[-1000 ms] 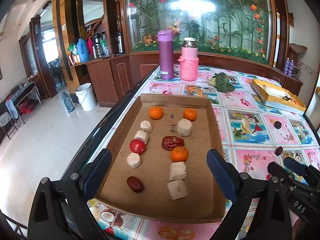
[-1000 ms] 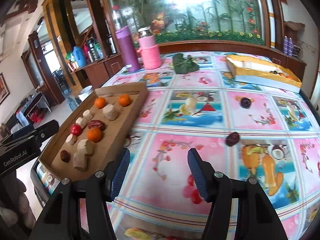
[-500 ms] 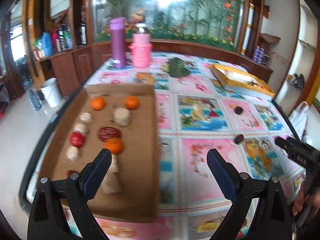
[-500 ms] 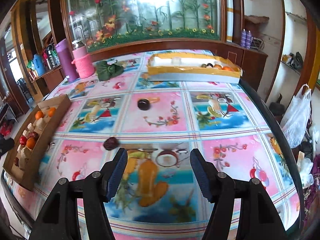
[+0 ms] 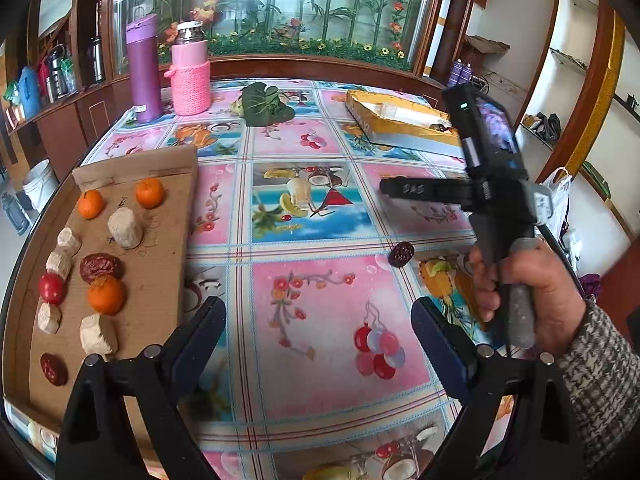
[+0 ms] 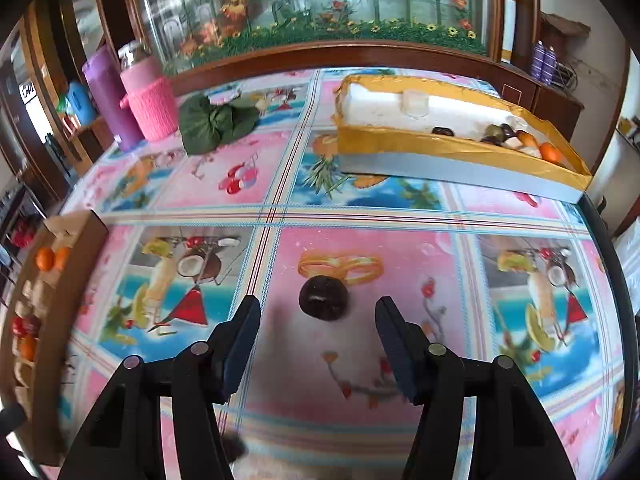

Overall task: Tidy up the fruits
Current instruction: 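Move both grippers back to the remaining dates on the table, then grasp a red date with the left gripper while the right grasps a dark brown date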

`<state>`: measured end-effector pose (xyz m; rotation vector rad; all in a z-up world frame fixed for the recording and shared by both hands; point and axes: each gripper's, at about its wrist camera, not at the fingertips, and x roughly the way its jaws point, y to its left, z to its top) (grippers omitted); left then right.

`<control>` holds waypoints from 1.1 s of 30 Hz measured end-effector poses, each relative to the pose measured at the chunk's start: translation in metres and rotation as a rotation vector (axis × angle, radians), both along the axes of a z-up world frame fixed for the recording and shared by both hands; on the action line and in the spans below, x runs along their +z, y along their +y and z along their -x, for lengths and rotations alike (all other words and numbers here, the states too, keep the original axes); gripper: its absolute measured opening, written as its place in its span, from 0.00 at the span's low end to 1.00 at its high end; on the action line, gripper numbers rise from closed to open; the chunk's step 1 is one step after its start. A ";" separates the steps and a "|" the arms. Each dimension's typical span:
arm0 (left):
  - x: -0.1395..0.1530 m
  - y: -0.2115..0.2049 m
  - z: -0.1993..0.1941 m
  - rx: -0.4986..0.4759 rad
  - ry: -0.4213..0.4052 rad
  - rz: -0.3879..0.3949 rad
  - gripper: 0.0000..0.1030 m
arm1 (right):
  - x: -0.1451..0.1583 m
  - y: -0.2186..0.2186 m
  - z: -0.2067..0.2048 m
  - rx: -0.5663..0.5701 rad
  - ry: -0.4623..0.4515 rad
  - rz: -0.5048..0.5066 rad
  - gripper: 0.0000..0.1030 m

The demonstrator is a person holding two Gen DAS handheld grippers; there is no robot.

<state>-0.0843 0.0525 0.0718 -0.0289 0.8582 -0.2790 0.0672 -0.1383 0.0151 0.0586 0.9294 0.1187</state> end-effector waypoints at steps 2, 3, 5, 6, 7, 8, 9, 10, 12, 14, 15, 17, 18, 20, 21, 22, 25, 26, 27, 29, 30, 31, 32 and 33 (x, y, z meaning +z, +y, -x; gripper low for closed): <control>0.000 -0.006 -0.006 -0.015 -0.004 -0.004 0.91 | -0.006 0.004 -0.004 0.009 0.001 0.018 0.45; 0.000 -0.010 -0.009 -0.024 -0.004 -0.007 0.91 | -0.006 0.005 -0.003 0.008 -0.013 0.033 0.32; -0.002 -0.020 -0.017 -0.045 -0.004 -0.013 0.91 | -0.006 0.001 -0.003 -0.002 -0.019 0.033 0.25; -0.003 -0.026 -0.021 -0.057 -0.003 -0.016 0.91 | -0.005 -0.004 -0.003 -0.004 -0.021 0.011 0.25; -0.005 -0.032 -0.025 -0.070 -0.001 -0.020 0.91 | -0.006 -0.010 -0.001 -0.010 -0.021 -0.021 0.25; -0.007 -0.040 -0.030 -0.086 0.004 -0.028 0.91 | -0.006 -0.016 0.001 -0.018 -0.019 -0.050 0.25; -0.010 -0.046 -0.033 -0.098 0.007 -0.032 0.89 | -0.006 -0.020 0.004 -0.031 -0.021 -0.060 0.25; -0.012 -0.053 -0.036 -0.117 0.011 -0.034 0.84 | -0.005 -0.025 0.007 -0.043 -0.027 -0.062 0.25; -0.020 -0.068 -0.045 -0.161 0.030 -0.036 0.74 | -0.002 -0.033 0.016 -0.058 -0.043 -0.071 0.25; -0.030 -0.081 -0.055 -0.184 0.055 -0.052 0.66 | 0.001 -0.040 0.022 -0.072 -0.058 -0.085 0.25; -0.035 -0.085 -0.059 -0.189 0.068 -0.058 0.62 | 0.003 -0.044 0.026 -0.080 -0.067 -0.092 0.25; -0.045 -0.092 -0.069 -0.198 0.099 -0.051 0.55 | 0.005 -0.050 0.029 -0.092 -0.076 -0.103 0.25; -0.048 -0.095 -0.072 -0.201 0.110 -0.046 0.49 | 0.005 -0.052 0.030 -0.095 -0.078 -0.106 0.25; -0.051 -0.099 -0.075 -0.196 0.101 -0.060 0.41 | 0.005 -0.054 0.031 -0.101 -0.081 -0.106 0.25; -0.051 -0.100 -0.076 -0.195 0.105 -0.066 0.31 | 0.005 -0.054 0.031 -0.102 -0.082 -0.104 0.25; -0.051 -0.100 -0.076 -0.189 0.100 -0.073 0.21 | 0.005 -0.053 0.031 -0.102 -0.084 -0.101 0.25; -0.049 -0.092 -0.075 -0.171 0.113 -0.039 0.22 | 0.007 -0.048 0.033 -0.095 -0.105 -0.072 0.25; -0.047 -0.087 -0.074 -0.155 0.110 -0.032 0.22 | 0.008 -0.045 0.034 -0.091 -0.113 -0.060 0.25; -0.044 -0.081 -0.072 -0.144 0.108 -0.019 0.22 | 0.009 -0.043 0.035 -0.087 -0.122 -0.046 0.25; -0.036 -0.066 -0.068 -0.120 0.106 0.018 0.22 | 0.011 -0.036 0.039 -0.076 -0.146 -0.003 0.25; -0.030 -0.055 -0.065 -0.103 0.105 0.040 0.22 | 0.012 -0.033 0.041 -0.070 -0.154 0.012 0.25; -0.024 -0.043 -0.061 -0.084 0.101 0.059 0.22 | 0.012 -0.030 0.042 -0.064 -0.158 0.024 0.25; -0.017 -0.028 -0.057 -0.060 0.090 0.080 0.22 | 0.013 -0.027 0.044 -0.060 -0.157 0.032 0.25; -0.010 -0.014 -0.053 -0.040 0.077 0.091 0.22 | 0.014 -0.025 0.045 -0.056 -0.155 0.030 0.25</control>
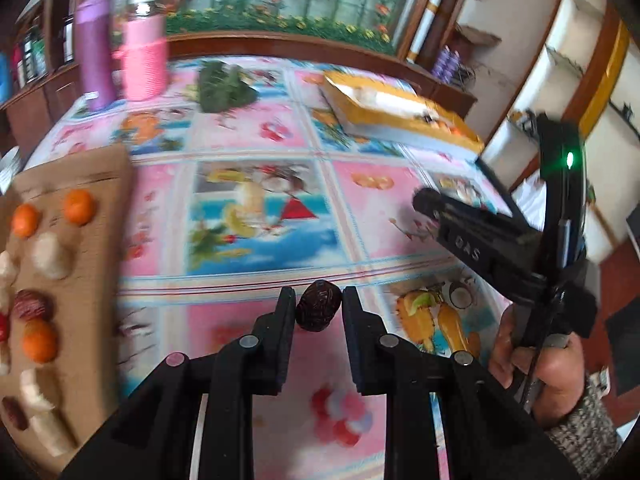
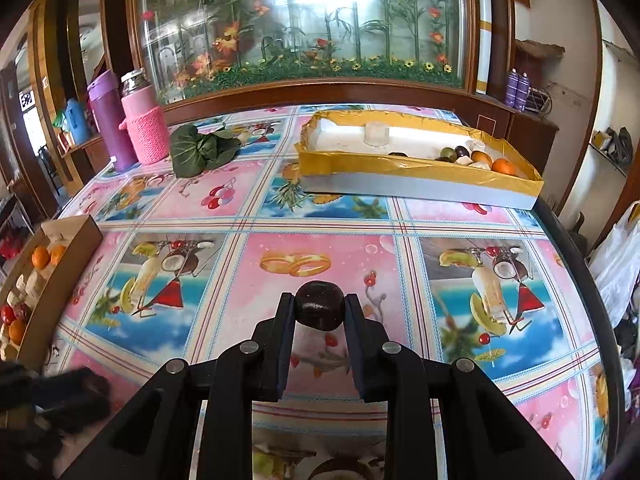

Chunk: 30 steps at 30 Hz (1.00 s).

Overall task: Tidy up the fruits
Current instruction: 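Grasp a red date with the left gripper while the right grasps a dark brown date, then place both dates in the cardboard tray and open both grippers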

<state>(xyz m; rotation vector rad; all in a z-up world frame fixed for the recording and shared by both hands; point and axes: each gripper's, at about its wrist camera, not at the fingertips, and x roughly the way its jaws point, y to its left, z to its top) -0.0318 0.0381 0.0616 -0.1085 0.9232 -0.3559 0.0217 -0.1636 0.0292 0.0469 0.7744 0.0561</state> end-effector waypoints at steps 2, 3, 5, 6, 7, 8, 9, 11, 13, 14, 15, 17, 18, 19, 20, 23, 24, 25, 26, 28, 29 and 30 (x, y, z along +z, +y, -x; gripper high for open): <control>0.012 0.032 0.011 0.061 -0.029 -0.001 0.22 | 0.006 0.005 0.007 0.018 -0.002 -0.018 0.25; 0.016 0.051 0.016 0.102 -0.040 -0.005 0.22 | 0.010 0.009 0.011 0.030 -0.005 -0.024 0.25; 0.020 0.091 0.024 0.196 -0.046 -0.004 0.22 | 0.020 0.022 0.020 0.065 -0.011 -0.040 0.25; 0.020 0.110 0.027 0.245 -0.044 -0.006 0.22 | 0.025 0.031 0.024 0.088 -0.014 -0.045 0.25; 0.018 0.125 0.029 0.284 -0.040 -0.009 0.22 | 0.030 0.041 0.027 0.111 -0.019 -0.048 0.26; 0.016 0.145 0.031 0.338 -0.034 -0.017 0.22 | 0.036 0.052 0.030 0.139 -0.023 -0.055 0.26; 0.013 0.159 0.034 0.382 -0.029 -0.030 0.22 | 0.040 0.064 0.033 0.168 -0.025 -0.068 0.26; 0.005 0.181 0.038 0.460 -0.016 -0.064 0.22 | 0.048 0.092 0.038 0.233 -0.023 -0.094 0.26; 0.000 0.195 0.041 0.496 -0.008 -0.078 0.22 | 0.051 0.123 0.043 0.299 -0.019 -0.101 0.26; -0.003 0.200 0.042 0.504 -0.003 -0.077 0.22 | 0.051 0.140 0.046 0.335 -0.014 -0.099 0.26; -0.006 0.204 0.042 0.508 0.002 -0.077 0.22 | 0.050 0.157 0.049 0.369 -0.008 -0.096 0.26; -0.012 0.208 0.041 0.513 0.013 -0.077 0.22 | 0.046 0.186 0.054 0.425 0.008 -0.089 0.26; -0.015 0.210 0.040 0.512 0.016 -0.074 0.22 | 0.043 0.199 0.057 0.448 0.015 -0.080 0.26; -0.017 0.211 0.039 0.510 0.018 -0.069 0.22 | 0.039 0.214 0.059 0.474 0.023 -0.068 0.26; -0.019 0.213 0.038 0.507 0.022 -0.061 0.22 | 0.036 0.224 0.060 0.493 0.030 -0.058 0.26; -0.022 0.217 0.038 0.504 0.013 -0.057 0.22 | 0.025 0.252 0.062 0.533 0.050 -0.019 0.26; -0.022 0.219 0.039 0.502 0.011 -0.055 0.22 | 0.022 0.257 0.062 0.540 0.057 -0.007 0.26; -0.022 0.219 0.038 0.501 0.010 -0.050 0.22 | 0.017 0.264 0.061 0.547 0.065 0.005 0.26; -0.023 0.221 0.040 0.500 0.009 -0.044 0.22 | 0.015 0.269 0.061 0.552 0.071 0.012 0.26; -0.023 0.224 0.040 0.500 0.008 -0.035 0.22 | 0.009 0.277 0.060 0.563 0.079 0.030 0.26; -0.023 0.225 0.040 0.499 0.009 -0.029 0.22 | 0.007 0.282 0.060 0.569 0.081 0.042 0.26; -0.023 0.226 0.040 0.500 0.010 -0.023 0.23 | 0.004 0.285 0.060 0.574 0.084 0.055 0.26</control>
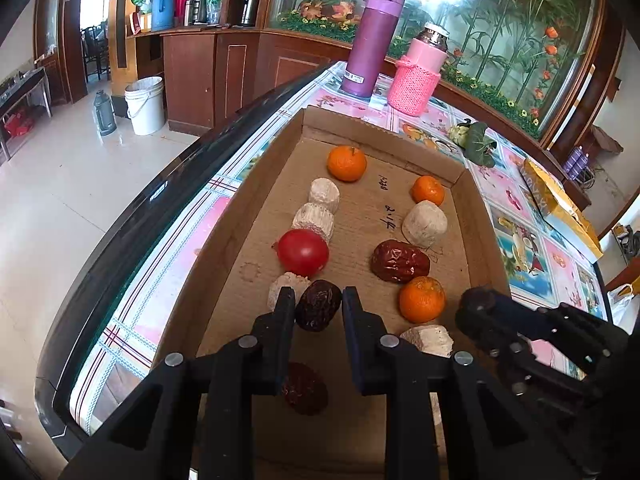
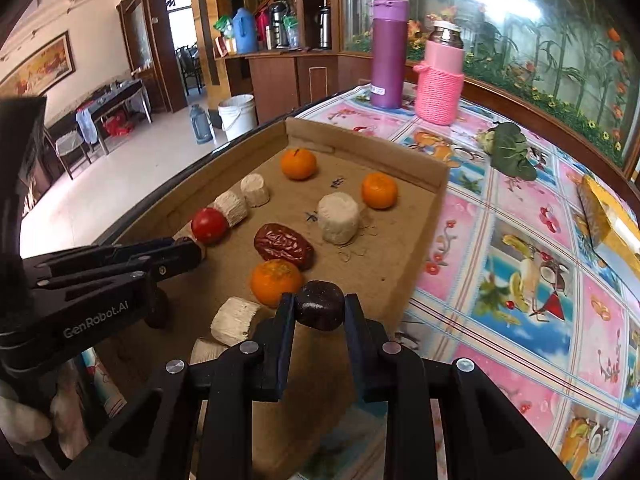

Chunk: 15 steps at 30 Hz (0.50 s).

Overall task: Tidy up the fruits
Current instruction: 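Place both dates in the cardboard tray and open both grippers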

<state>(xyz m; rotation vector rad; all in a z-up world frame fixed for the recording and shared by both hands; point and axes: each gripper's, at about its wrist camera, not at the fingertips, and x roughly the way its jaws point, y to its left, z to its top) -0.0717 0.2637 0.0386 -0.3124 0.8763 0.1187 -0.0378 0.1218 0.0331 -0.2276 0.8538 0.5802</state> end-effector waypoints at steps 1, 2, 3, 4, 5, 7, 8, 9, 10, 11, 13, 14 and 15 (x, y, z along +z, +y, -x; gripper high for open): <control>0.000 0.001 0.000 0.001 -0.001 0.006 0.23 | -0.002 0.003 -0.001 0.004 0.002 0.009 0.26; 0.000 0.002 0.000 0.001 -0.002 0.015 0.25 | -0.005 0.004 -0.001 0.006 0.005 0.016 0.26; 0.000 0.003 0.001 0.004 -0.005 0.022 0.30 | -0.007 0.006 -0.002 0.008 0.008 0.021 0.26; 0.001 0.004 0.002 0.010 -0.008 0.026 0.37 | -0.008 0.007 -0.001 0.009 0.009 0.025 0.26; 0.001 0.005 0.003 0.014 -0.012 0.028 0.41 | -0.010 0.008 -0.001 0.009 0.008 0.029 0.26; 0.004 0.006 0.006 0.018 -0.024 0.034 0.48 | -0.011 0.008 0.000 0.006 0.001 0.034 0.26; 0.006 0.006 0.007 0.019 -0.029 0.037 0.49 | -0.010 0.008 0.000 0.008 -0.002 0.035 0.27; 0.007 0.006 0.008 0.020 -0.032 0.038 0.51 | -0.010 0.008 0.001 0.009 -0.006 0.036 0.27; 0.010 0.006 0.009 0.021 -0.035 0.037 0.54 | -0.010 0.007 0.001 0.010 -0.013 0.039 0.28; 0.013 0.005 0.010 0.023 -0.041 0.034 0.57 | -0.008 0.007 0.003 0.008 -0.018 0.041 0.30; 0.020 0.002 0.015 0.028 -0.058 0.019 0.61 | -0.003 0.005 0.006 0.006 -0.032 0.030 0.36; 0.024 0.001 0.017 0.031 -0.070 0.009 0.62 | 0.000 0.003 0.009 0.004 -0.041 0.020 0.41; 0.028 -0.001 0.020 0.035 -0.082 -0.003 0.65 | 0.004 0.000 0.012 0.001 -0.053 0.010 0.46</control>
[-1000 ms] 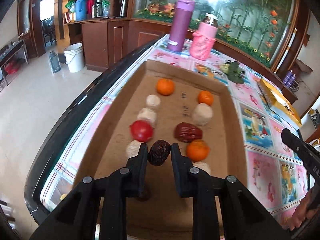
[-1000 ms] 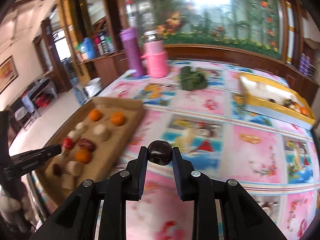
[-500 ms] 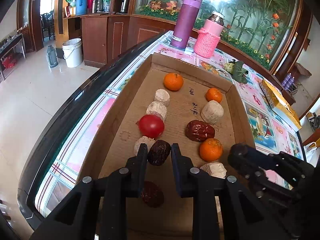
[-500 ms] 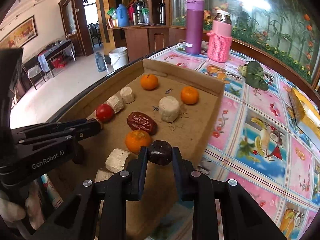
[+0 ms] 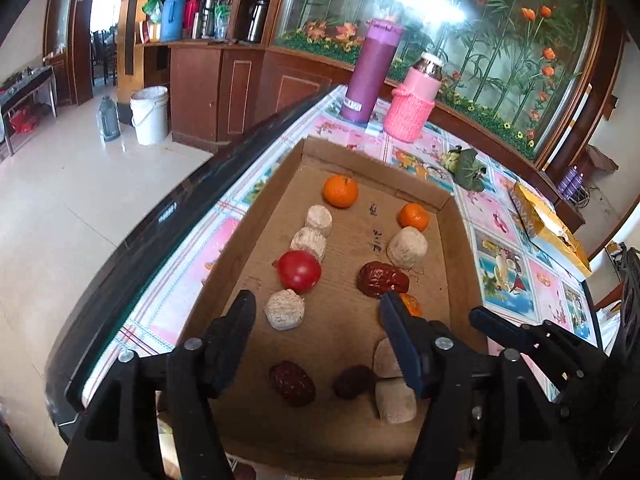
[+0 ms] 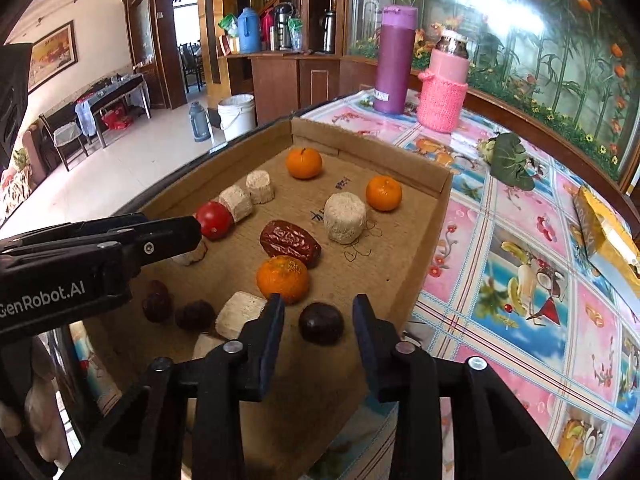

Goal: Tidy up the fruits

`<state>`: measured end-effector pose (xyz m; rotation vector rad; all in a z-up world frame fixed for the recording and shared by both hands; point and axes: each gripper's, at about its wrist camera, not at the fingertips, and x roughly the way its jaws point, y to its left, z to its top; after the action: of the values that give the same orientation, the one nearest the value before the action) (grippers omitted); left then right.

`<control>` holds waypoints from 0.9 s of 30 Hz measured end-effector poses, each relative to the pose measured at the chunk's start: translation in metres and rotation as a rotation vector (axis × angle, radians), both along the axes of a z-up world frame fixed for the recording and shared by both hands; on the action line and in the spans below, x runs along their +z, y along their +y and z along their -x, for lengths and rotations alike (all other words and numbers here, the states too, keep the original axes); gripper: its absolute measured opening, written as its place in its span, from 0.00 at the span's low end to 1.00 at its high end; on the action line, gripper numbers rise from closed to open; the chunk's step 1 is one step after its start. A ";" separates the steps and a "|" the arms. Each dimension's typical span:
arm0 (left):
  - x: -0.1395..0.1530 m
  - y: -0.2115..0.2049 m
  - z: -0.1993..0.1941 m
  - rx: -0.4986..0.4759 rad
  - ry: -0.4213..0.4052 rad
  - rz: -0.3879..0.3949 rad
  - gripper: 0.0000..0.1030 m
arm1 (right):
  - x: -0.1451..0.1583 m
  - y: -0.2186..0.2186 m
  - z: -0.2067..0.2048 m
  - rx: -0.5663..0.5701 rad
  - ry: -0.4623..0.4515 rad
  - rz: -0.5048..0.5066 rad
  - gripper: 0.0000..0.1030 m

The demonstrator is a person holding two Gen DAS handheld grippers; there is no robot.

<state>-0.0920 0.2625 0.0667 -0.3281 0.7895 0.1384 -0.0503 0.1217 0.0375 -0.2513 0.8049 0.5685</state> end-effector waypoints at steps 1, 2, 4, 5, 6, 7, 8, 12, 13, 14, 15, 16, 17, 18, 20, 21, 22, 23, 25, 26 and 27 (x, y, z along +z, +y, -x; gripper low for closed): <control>0.004 -0.002 0.003 0.004 -0.013 -0.012 0.67 | 0.003 -0.002 0.003 -0.002 -0.011 -0.007 0.48; 0.010 -0.005 0.007 0.013 -0.030 -0.030 0.69 | 0.007 -0.006 0.008 -0.006 -0.027 -0.016 0.52; 0.020 -0.011 0.014 0.036 -0.062 -0.069 0.71 | 0.015 -0.013 0.018 -0.019 -0.063 -0.030 0.57; 0.027 -0.016 0.019 0.062 -0.089 -0.108 0.72 | 0.018 -0.016 0.023 -0.026 -0.079 -0.034 0.59; 0.033 -0.020 0.023 0.087 -0.112 -0.145 0.77 | 0.022 -0.020 0.028 -0.035 -0.096 -0.039 0.61; 0.039 -0.025 0.028 0.117 -0.136 -0.188 0.84 | 0.025 -0.023 0.032 -0.046 -0.112 -0.043 0.62; 0.047 -0.030 0.035 0.160 -0.168 -0.242 0.91 | 0.028 -0.028 0.037 -0.059 -0.127 -0.050 0.64; 0.073 -0.045 0.062 0.283 -0.269 -0.371 1.00 | 0.039 -0.047 0.052 -0.107 -0.168 -0.090 0.72; 0.076 -0.047 0.067 0.296 -0.288 -0.383 1.00 | 0.041 -0.051 0.055 -0.118 -0.172 -0.101 0.73; 0.077 -0.051 0.072 0.304 -0.308 -0.390 1.00 | 0.043 -0.055 0.058 -0.129 -0.174 -0.114 0.74; 0.077 -0.053 0.075 0.307 -0.315 -0.394 1.00 | 0.044 -0.058 0.061 -0.135 -0.174 -0.122 0.74; 0.077 -0.055 0.076 0.301 -0.316 -0.398 1.00 | 0.045 -0.061 0.063 -0.141 -0.173 -0.129 0.75; 0.077 -0.058 0.076 0.287 -0.309 -0.400 1.00 | 0.046 -0.063 0.065 -0.148 -0.173 -0.134 0.75; 0.075 -0.060 0.074 0.274 -0.295 -0.403 1.00 | 0.047 -0.065 0.068 -0.155 -0.173 -0.138 0.76; 0.071 -0.066 0.069 0.248 -0.258 -0.418 1.00 | 0.046 -0.069 0.072 -0.168 -0.169 -0.147 0.77; 0.070 -0.068 0.068 0.239 -0.246 -0.422 1.00 | 0.046 -0.072 0.073 -0.173 -0.165 -0.153 0.78; 0.068 -0.071 0.068 0.228 -0.236 -0.422 1.00 | 0.045 -0.074 0.074 -0.179 -0.161 -0.156 0.78; 0.067 -0.072 0.067 0.218 -0.228 -0.414 1.00 | 0.044 -0.076 0.075 -0.186 -0.158 -0.159 0.78; 0.064 -0.072 0.065 0.196 -0.207 -0.377 1.00 | 0.043 -0.080 0.076 -0.198 -0.151 -0.161 0.78; 0.063 -0.071 0.065 0.188 -0.198 -0.361 1.00 | 0.043 -0.082 0.076 -0.205 -0.146 -0.162 0.79; 0.061 -0.071 0.064 0.183 -0.190 -0.352 1.00 | 0.042 -0.083 0.075 -0.213 -0.141 -0.163 0.79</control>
<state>-0.1558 0.1918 0.1277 -0.0771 0.5332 0.4067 -0.1254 0.0382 0.0797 -0.0536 0.6349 0.4087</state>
